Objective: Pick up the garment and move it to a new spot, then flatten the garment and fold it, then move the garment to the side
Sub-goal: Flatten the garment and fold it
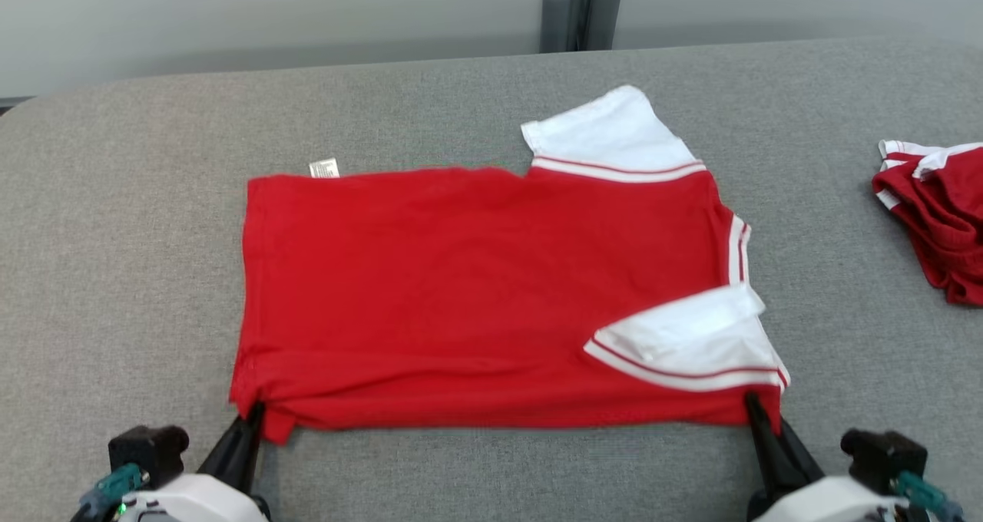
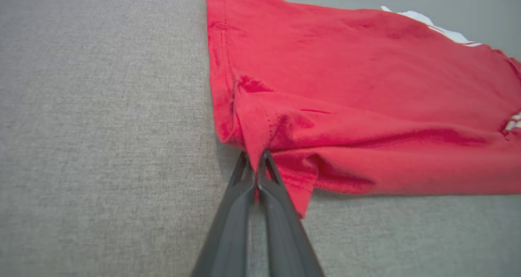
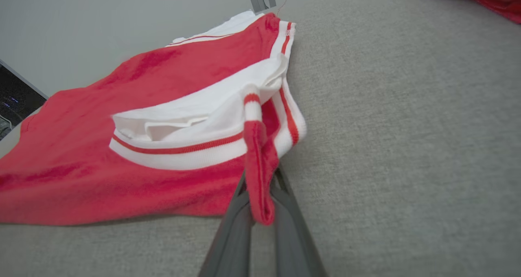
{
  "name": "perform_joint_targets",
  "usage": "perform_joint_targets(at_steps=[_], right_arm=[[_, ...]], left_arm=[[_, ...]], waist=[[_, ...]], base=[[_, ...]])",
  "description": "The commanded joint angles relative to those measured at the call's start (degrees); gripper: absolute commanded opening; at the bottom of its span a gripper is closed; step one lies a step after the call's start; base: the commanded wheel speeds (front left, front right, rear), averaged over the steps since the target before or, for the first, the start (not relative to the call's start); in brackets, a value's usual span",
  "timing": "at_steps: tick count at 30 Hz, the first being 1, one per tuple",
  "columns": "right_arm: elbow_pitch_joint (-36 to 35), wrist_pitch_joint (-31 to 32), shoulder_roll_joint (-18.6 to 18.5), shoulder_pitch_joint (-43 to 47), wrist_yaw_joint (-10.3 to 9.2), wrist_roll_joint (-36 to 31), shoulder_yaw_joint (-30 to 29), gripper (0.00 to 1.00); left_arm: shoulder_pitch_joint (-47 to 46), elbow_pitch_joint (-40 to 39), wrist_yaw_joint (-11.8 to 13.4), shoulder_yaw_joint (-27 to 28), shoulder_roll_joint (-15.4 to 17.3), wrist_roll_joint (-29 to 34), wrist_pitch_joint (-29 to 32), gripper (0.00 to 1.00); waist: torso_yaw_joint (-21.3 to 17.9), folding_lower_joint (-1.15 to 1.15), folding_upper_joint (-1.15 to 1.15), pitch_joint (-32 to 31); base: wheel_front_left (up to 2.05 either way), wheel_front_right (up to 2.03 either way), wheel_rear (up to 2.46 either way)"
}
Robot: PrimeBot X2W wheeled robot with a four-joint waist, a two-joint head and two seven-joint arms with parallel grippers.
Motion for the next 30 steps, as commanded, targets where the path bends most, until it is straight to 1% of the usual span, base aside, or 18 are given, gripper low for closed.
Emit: perform_joint_targets(at_steps=[1, 6, 9, 15, 16, 17, 18, 19, 20, 24, 26, 30], right_arm=[[-1.34, 0.55, -0.15, 2.15, -0.01, -0.48, -0.78, 0.00], [-6.43, 3.12, 0.58, 8.85, -0.01, -1.20, -2.74, 0.00], [-8.81, 4.69, 0.87, 12.09, -0.01, -1.67, -3.40, 0.00], [-11.63, 6.68, 1.05, 13.93, -0.01, -2.22, -4.12, 0.00], [-11.91, 6.95, 1.07, 13.86, -0.01, -2.21, -4.27, 0.39], [-12.34, 7.08, 1.08, 13.63, -0.01, -2.14, -4.26, 0.80], [-12.89, 6.94, 1.10, 13.20, -0.01, -2.62, -4.22, 1.00], [-13.51, 6.71, 1.09, 12.68, 0.00, -3.04, -4.22, 1.00], [-14.12, 6.54, 1.11, 12.24, 0.00, -3.65, -4.35, 1.00], [-18.65, 5.56, 1.12, 10.19, 0.00, -6.90, -5.96, 1.00], [-21.46, 5.29, 1.10, 8.95, 0.00, -8.57, -6.90, 1.00], [-25.58, 6.47, 1.12, 6.45, 0.00, -10.60, -8.00, 1.00]], left_arm=[[1.57, -1.32, 0.78, 0.39, 0.74, -0.57, 0.91, 0.00], [6.56, -6.73, 2.54, 0.87, 1.11, -1.74, 3.84, 0.00], [9.15, -8.61, 3.31, 1.01, 1.25, -2.52, 5.58, 0.00], [12.31, -11.15, 4.67, 1.19, 1.40, -3.69, 8.24, 0.00], [12.69, -11.45, 4.80, 1.00, 1.43, -3.89, 8.88, 0.00], [12.77, -11.79, 5.03, 0.86, 1.51, -3.81, 9.32, 0.23], [12.73, -12.15, 5.24, 0.80, 1.39, -3.91, 9.69, 0.80], [12.62, -12.61, 5.26, 0.61, 1.00, -4.33, 10.03, 1.00], [12.15, -13.38, 5.21, 0.70, 0.77, -4.34, 9.42, 1.00], [10.27, -16.01, 6.61, 2.27, -0.47, -3.88, 5.57, 1.00], [9.02, -17.23, 7.54, 2.86, -0.52, -1.94, 2.44, 1.00], [5.95, -18.29, 8.71, 3.30, -2.14, 0.27, -4.00, 1.00]], waist=[[-0.21, 0.00, 0.00, -0.38], [-0.49, 0.00, 0.00, -1.21], [-0.51, 0.00, 0.00, -1.92], [-0.90, 0.00, 0.00, -2.41], [-0.87, 0.00, 0.00, -2.45], [-0.81, 0.00, 0.00, -2.44], [-0.77, 0.00, 0.00, -2.39], [-0.76, 0.00, 0.00, -2.30], [-0.77, 0.00, 0.00, -2.18], [-0.84, 0.00, 0.00, -1.44], [-0.86, 0.00, 0.00, -1.06], [-0.56, 0.00, 0.00, -0.15]], base=[[0.00, 0.00, 0.00], [0.00, 0.00, 0.00], [0.00, 0.00, 0.00], [0.00, 0.00, 0.00], [0.00, 0.00, 0.00], [0.00, 0.00, 0.00], [0.00, 0.00, 0.00], [0.00, 0.00, 0.00], [0.00, 0.00, 0.00], [0.00, 0.00, 0.00], [0.00, 0.00, 0.00], [0.00, 0.00, 0.00]])
